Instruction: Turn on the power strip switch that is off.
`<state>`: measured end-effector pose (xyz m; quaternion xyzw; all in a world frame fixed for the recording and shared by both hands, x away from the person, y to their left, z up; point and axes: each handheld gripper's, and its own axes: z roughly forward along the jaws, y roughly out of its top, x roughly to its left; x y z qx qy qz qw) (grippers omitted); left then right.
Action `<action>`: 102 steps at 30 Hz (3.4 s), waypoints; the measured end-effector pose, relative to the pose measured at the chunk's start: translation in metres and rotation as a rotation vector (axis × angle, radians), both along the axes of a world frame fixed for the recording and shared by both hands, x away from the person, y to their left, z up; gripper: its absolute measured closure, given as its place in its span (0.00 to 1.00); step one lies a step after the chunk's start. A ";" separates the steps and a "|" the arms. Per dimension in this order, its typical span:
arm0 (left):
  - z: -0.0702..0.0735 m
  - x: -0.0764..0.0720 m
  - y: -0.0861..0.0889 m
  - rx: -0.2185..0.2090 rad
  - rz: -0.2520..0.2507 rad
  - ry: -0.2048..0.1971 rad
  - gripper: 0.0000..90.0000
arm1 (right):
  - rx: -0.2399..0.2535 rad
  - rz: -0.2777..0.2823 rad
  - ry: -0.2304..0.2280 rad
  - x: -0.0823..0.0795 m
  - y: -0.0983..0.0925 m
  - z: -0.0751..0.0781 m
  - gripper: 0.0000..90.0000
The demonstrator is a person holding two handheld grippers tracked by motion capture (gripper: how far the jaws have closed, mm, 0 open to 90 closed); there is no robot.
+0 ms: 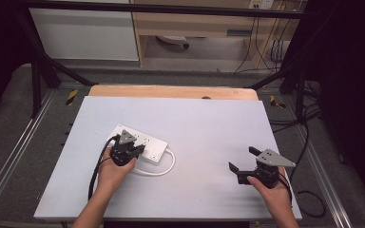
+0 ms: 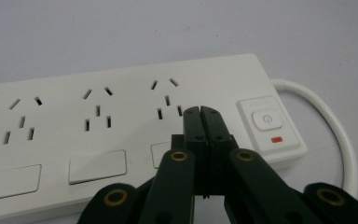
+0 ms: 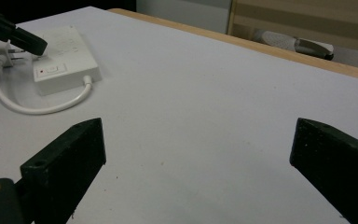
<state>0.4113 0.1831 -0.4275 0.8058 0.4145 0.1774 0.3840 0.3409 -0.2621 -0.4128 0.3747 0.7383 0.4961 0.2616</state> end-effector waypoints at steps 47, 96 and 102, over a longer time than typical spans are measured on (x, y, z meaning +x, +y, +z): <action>-0.001 -0.001 -0.003 0.037 0.000 -0.003 1.00 | -0.001 0.000 0.003 0.000 0.001 0.000 0.04; -0.003 -0.001 -0.007 0.015 -0.030 -0.013 1.00 | 0.006 -0.002 0.006 0.000 0.000 0.000 0.04; -0.002 -0.002 -0.007 0.012 -0.031 -0.024 1.00 | 0.006 -0.001 0.005 0.000 0.000 0.000 0.04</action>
